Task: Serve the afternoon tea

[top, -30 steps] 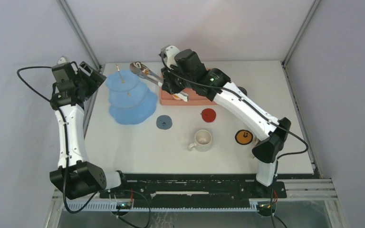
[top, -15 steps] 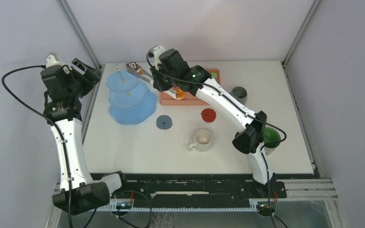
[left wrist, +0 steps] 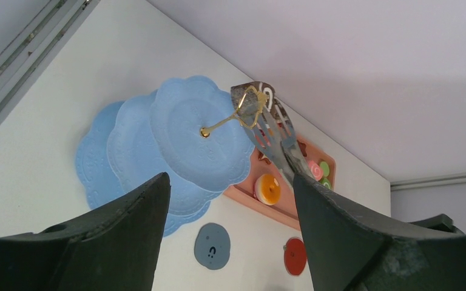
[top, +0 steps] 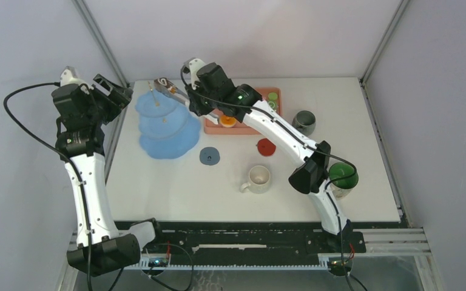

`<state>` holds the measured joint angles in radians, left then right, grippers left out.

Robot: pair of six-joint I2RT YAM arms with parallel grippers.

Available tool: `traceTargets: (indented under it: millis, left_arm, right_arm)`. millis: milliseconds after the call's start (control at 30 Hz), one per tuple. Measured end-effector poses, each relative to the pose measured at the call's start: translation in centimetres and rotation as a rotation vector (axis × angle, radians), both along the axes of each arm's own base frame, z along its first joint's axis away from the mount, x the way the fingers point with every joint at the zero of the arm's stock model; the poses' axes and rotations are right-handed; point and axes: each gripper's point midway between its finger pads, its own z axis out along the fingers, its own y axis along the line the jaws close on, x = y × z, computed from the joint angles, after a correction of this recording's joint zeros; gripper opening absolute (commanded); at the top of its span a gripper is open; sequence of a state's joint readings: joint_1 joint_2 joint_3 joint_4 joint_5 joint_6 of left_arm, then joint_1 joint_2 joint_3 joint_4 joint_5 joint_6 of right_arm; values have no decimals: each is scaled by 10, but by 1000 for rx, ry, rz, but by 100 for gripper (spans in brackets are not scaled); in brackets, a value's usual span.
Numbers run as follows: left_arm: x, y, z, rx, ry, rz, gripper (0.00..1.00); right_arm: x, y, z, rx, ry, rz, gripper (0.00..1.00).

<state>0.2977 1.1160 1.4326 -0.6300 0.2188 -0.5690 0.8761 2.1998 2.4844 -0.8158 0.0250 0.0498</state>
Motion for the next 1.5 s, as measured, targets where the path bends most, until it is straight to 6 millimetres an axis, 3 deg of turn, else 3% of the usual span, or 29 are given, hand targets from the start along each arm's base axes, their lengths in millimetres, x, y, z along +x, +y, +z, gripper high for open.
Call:
traceTargets:
  millis: [433,600,800,1233,1500]
  left_arm:
    - [-4,-3,6,3,-18,-11,79]
    - [-4,-6,6,-1,-19,-24,79]
    - [-4,-8,6,-2,-20,-30,79]
    - [-4,-9,6,-3,-20,-36,79]
    - [-4,-9,8,-2,-27,-38,79]
  right_arm:
    - [-7,21,-28,-32,24,44,5]
    - [-9,27,-30,-28,23,58,33]
    - [-8,27,-30,-30,18,60,50]
    - [-6,25,-28,-35,8,49,54]
    - [-10,24,-13,-15,-13,53,56]
